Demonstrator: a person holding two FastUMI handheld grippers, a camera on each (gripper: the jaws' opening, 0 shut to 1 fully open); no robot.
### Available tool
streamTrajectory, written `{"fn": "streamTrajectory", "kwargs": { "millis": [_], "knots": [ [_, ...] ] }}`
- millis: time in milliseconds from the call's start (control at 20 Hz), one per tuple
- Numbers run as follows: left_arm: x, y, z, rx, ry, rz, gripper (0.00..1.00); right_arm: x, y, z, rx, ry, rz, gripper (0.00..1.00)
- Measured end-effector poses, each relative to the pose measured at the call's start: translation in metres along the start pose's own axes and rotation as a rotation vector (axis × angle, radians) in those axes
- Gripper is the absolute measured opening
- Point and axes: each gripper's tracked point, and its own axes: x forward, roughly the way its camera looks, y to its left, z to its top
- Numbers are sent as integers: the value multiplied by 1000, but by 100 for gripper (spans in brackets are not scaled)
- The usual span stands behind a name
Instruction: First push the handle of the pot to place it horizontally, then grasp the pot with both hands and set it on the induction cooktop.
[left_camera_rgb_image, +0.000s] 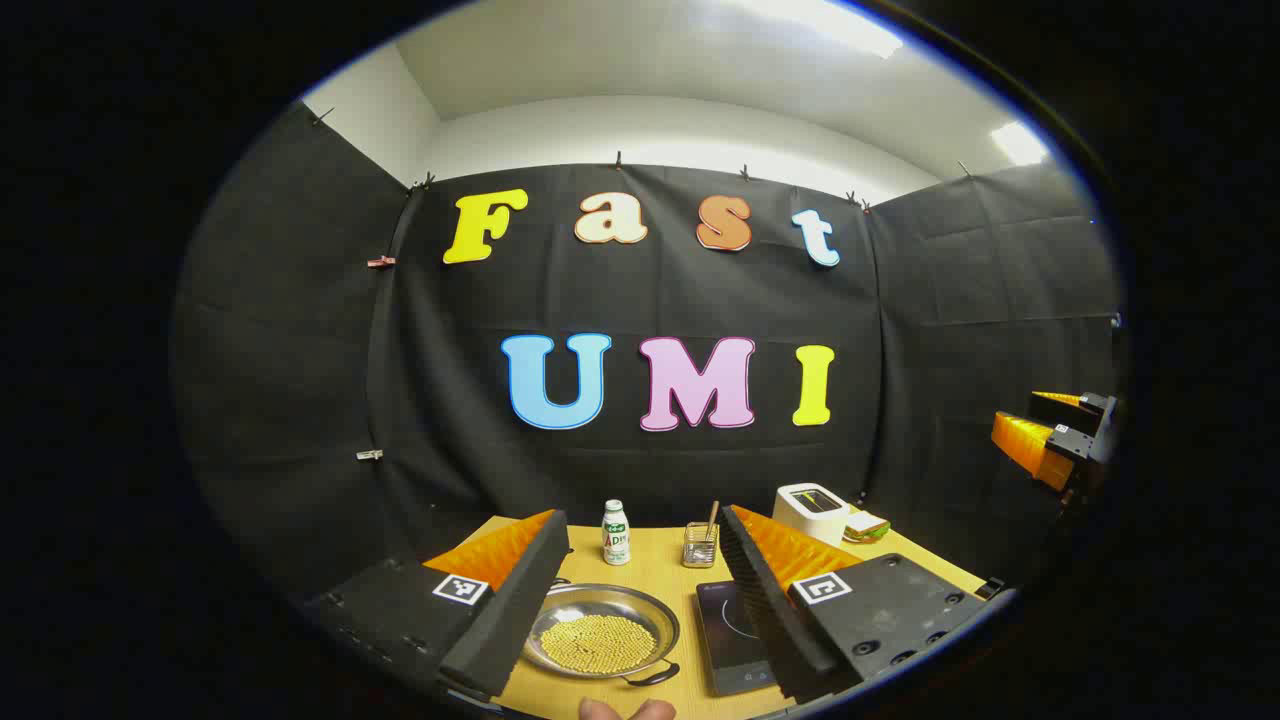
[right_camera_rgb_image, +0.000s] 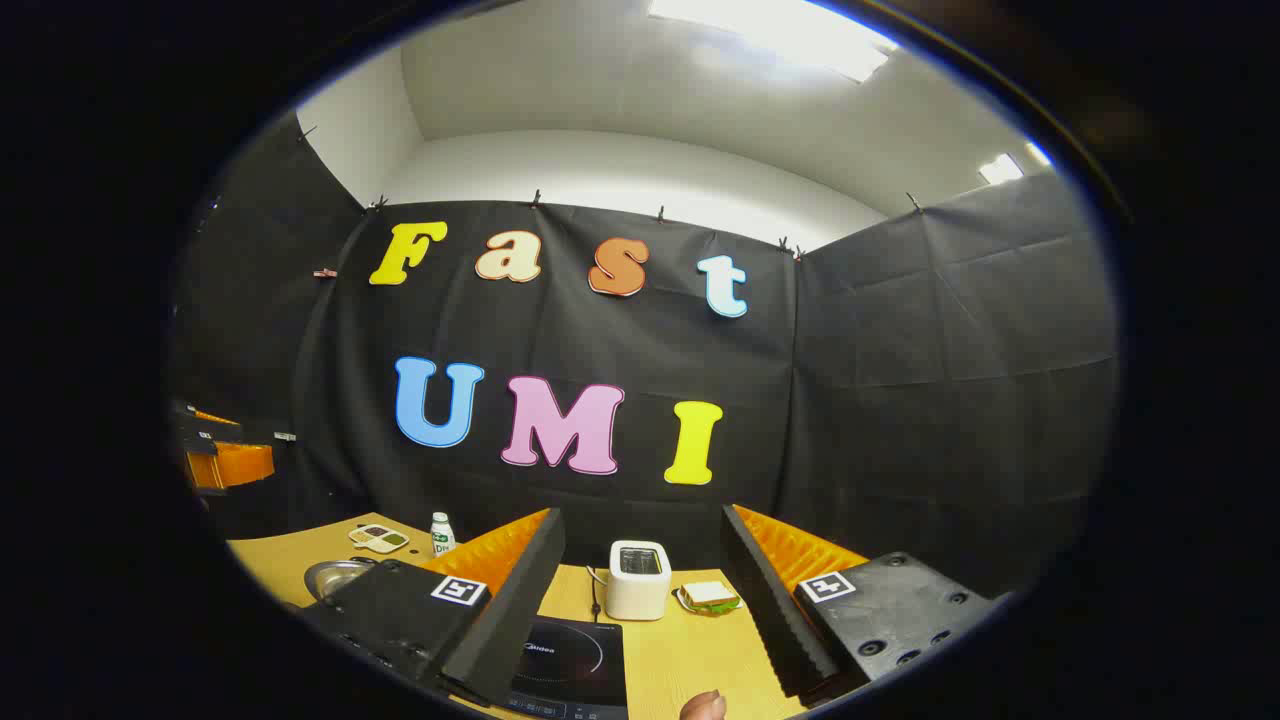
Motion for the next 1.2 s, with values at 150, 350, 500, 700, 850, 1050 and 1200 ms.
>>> {"fn": "streamTrajectory", "kwargs": {
  "millis": [150,350,500,700,850,1050,1200],
  "knots": [
    [1,2,-1,-4,3,2,95,0,-1,-1,1,-1,1,97],
    [4,3,1,3,-4,6,95,3,2,0,12,-2,11,97],
    [7,1,-2,-7,1,2,95,7,5,-4,5,10,18,98],
    [10,1,-3,-7,0,-2,95,9,6,-1,-3,-2,14,97],
    [12,3,-2,-3,1,-3,95,10,8,-6,-3,11,17,98],
    [13,5,-1,2,-6,0,95,11,10,-6,-12,8,13,98],
    [13,4,4,8,-25,1,95,10,9,-5,-10,4,12,98]
  ]
}}
